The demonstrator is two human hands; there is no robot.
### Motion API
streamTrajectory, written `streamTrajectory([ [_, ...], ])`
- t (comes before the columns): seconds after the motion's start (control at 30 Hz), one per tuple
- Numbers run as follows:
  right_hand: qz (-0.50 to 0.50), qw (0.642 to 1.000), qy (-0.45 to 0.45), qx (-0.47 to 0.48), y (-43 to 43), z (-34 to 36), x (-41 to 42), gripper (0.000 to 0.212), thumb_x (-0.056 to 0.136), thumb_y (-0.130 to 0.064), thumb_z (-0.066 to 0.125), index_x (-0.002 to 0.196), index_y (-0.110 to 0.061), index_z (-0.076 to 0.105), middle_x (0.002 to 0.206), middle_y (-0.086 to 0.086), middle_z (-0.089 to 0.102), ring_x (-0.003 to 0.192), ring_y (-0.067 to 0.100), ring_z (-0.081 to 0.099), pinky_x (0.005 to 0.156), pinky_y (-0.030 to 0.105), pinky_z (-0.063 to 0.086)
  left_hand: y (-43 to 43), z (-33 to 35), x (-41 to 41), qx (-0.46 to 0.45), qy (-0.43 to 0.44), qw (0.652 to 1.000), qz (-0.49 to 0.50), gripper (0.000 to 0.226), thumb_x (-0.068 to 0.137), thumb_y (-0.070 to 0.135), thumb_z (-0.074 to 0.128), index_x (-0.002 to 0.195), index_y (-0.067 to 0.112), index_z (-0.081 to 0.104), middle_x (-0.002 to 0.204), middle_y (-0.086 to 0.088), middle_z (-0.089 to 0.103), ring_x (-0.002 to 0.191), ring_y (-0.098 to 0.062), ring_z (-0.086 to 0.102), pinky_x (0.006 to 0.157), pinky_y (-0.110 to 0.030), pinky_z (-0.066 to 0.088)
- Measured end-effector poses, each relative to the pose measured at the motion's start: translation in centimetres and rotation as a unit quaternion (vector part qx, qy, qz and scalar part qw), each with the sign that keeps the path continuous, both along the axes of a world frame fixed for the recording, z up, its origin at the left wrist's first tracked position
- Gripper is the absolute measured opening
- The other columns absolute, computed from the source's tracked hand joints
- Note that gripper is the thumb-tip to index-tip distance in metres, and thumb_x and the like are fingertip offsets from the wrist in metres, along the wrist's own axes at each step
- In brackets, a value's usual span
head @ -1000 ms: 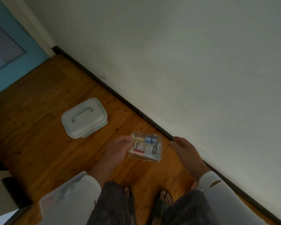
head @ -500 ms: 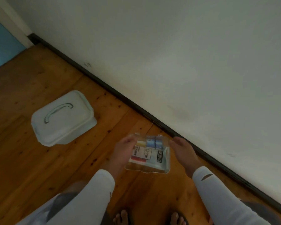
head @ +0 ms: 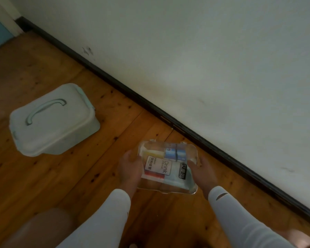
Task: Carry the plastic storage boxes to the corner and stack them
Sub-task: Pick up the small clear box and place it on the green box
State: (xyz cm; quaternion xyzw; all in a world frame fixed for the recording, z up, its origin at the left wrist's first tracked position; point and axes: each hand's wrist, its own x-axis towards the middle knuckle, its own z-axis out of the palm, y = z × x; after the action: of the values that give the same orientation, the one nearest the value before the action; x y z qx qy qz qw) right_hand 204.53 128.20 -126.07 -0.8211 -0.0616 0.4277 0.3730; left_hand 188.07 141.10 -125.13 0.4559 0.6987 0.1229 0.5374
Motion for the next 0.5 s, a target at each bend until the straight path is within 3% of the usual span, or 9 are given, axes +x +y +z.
streamTrajectory([
  [0.03, 0.0, 1.0, -0.003, -0.009, -0.3, -0.5, -0.1, 0.046, 0.095, -0.033, 0.056, 0.136, -0.016, 0.043, 0.12, 0.009, 0.061, 0.076, 0.009, 0.056, 0.055, 0.02, 0.041, -0.2, -0.6, -0.3, -0.017, 0.013, 1.0, 0.006, 0.062, 0.09, 0.023, 0.064, 0.146, 0.027, 0.037, 0.135, -0.006, 0.054, 0.108, -0.025, 0.061, 0.08, -0.042, 0.058],
  [0.07, -0.002, 1.0, -0.006, -0.017, -0.4, -0.8, 0.0, 0.052, 0.095, -0.034, 0.056, 0.139, -0.012, 0.038, 0.128, 0.012, 0.056, 0.083, 0.015, 0.057, 0.06, 0.023, 0.043, -0.1, -1.0, -0.4, -0.035, 0.014, 0.999, 0.011, 0.066, 0.09, 0.024, 0.065, 0.148, 0.026, 0.034, 0.138, -0.009, 0.051, 0.103, -0.026, 0.061, 0.079, -0.044, 0.057],
  [0.17, -0.006, 0.999, 0.011, -0.035, -1.1, -1.8, -0.3, 0.059, 0.094, -0.039, 0.057, 0.139, -0.009, 0.035, 0.133, 0.015, 0.052, 0.089, 0.022, 0.052, 0.07, 0.033, 0.044, -0.4, -1.8, -0.4, -0.081, -0.004, 0.997, 0.014, 0.067, 0.09, 0.031, 0.064, 0.149, 0.024, 0.032, 0.127, -0.009, 0.058, 0.078, -0.016, 0.06, 0.062, -0.036, 0.054],
  [0.27, -0.011, 0.998, 0.036, -0.043, -1.3, -2.4, -0.2, 0.063, 0.092, -0.042, 0.058, 0.139, -0.008, 0.033, 0.129, 0.014, 0.054, 0.074, 0.013, 0.049, 0.057, 0.027, 0.043, -0.5, -2.7, -0.3, -0.097, -0.034, 0.995, -0.003, 0.059, 0.089, 0.037, 0.066, 0.142, 0.026, 0.04, 0.094, 0.006, 0.062, 0.076, -0.014, 0.064, 0.056, -0.031, 0.052],
  [0.4, -0.009, 0.997, 0.057, -0.044, -1.5, -3.0, 0.1, 0.073, 0.091, -0.045, 0.059, 0.145, -0.009, 0.025, 0.134, 0.015, 0.051, 0.076, 0.015, 0.051, 0.055, 0.024, 0.043, -0.5, -3.4, -0.3, -0.112, -0.04, 0.993, -0.024, 0.061, 0.089, 0.04, 0.066, 0.141, 0.025, 0.04, 0.104, -0.001, 0.065, 0.085, -0.017, 0.067, 0.058, -0.03, 0.052],
  [0.5, -0.001, 0.997, 0.068, -0.039, -1.6, -3.4, 0.2, 0.067, 0.09, -0.047, 0.059, 0.139, -0.011, 0.031, 0.121, 0.009, 0.056, 0.073, 0.009, 0.055, 0.052, 0.022, 0.043, -0.6, -3.5, -0.2, -0.114, -0.046, 0.992, -0.032, 0.057, 0.089, 0.038, 0.066, 0.139, 0.024, 0.043, 0.106, -0.002, 0.067, 0.085, -0.017, 0.067, 0.058, -0.029, 0.05],
])
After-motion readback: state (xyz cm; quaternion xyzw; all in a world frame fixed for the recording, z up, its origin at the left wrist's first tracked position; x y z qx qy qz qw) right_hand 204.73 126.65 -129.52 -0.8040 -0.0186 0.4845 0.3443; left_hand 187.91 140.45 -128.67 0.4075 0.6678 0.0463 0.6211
